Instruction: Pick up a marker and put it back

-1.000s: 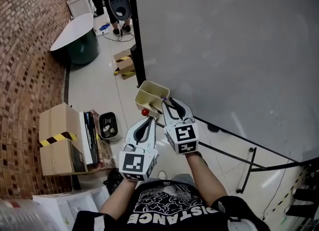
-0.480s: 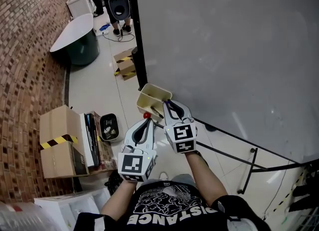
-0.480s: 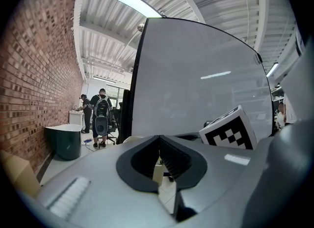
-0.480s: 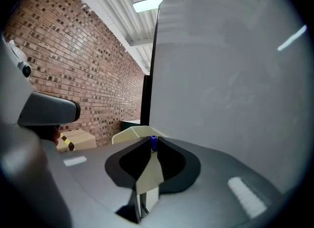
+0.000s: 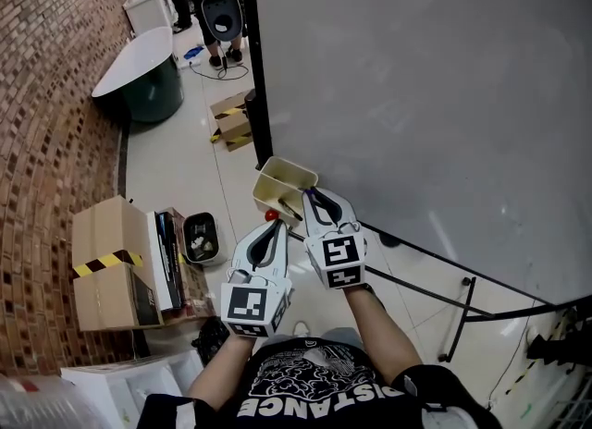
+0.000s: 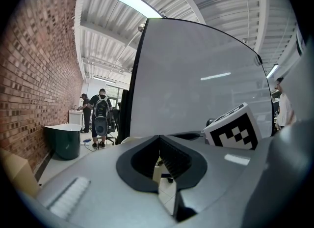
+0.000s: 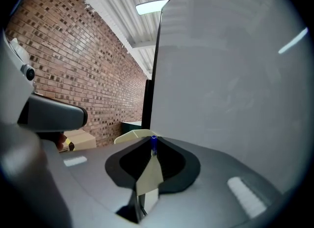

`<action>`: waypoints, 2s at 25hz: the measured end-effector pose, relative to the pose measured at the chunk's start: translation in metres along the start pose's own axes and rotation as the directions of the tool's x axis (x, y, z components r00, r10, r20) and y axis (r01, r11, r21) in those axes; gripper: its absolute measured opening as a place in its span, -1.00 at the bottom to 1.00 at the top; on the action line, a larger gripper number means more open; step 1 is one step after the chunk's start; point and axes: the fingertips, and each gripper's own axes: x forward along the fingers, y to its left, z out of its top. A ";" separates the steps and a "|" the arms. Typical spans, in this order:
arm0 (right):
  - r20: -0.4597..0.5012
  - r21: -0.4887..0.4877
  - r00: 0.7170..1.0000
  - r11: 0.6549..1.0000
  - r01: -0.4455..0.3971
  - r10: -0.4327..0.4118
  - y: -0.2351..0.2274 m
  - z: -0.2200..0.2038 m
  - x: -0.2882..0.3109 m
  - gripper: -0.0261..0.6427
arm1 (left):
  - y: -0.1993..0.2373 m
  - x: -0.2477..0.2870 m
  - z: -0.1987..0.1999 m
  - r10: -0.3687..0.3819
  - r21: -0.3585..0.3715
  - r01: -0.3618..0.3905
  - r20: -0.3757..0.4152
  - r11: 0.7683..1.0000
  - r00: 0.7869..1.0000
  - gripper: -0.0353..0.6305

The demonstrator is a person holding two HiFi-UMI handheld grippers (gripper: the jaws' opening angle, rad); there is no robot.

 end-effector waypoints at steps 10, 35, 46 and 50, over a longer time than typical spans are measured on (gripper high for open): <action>0.095 -0.008 0.995 1.000 0.008 -0.007 0.004 0.044 -0.031 -0.83 | -0.010 -0.008 0.007 0.003 -0.008 -0.003 0.019 1.000 1.000 -0.87; 0.287 -0.045 0.958 0.999 -0.001 0.013 0.013 0.104 -0.181 -0.82 | -0.086 -0.056 0.043 0.041 0.007 -0.042 0.100 0.999 0.994 -0.88; 0.280 -0.043 0.960 0.999 -0.014 0.025 0.008 0.097 -0.200 -0.82 | -0.111 -0.061 0.051 0.035 0.052 -0.041 0.124 0.998 0.992 -0.88; 0.284 -0.045 0.958 0.999 -0.023 0.035 0.008 0.099 -0.200 -0.82 | -0.110 -0.062 0.053 0.044 0.038 -0.050 0.134 0.998 0.990 -0.88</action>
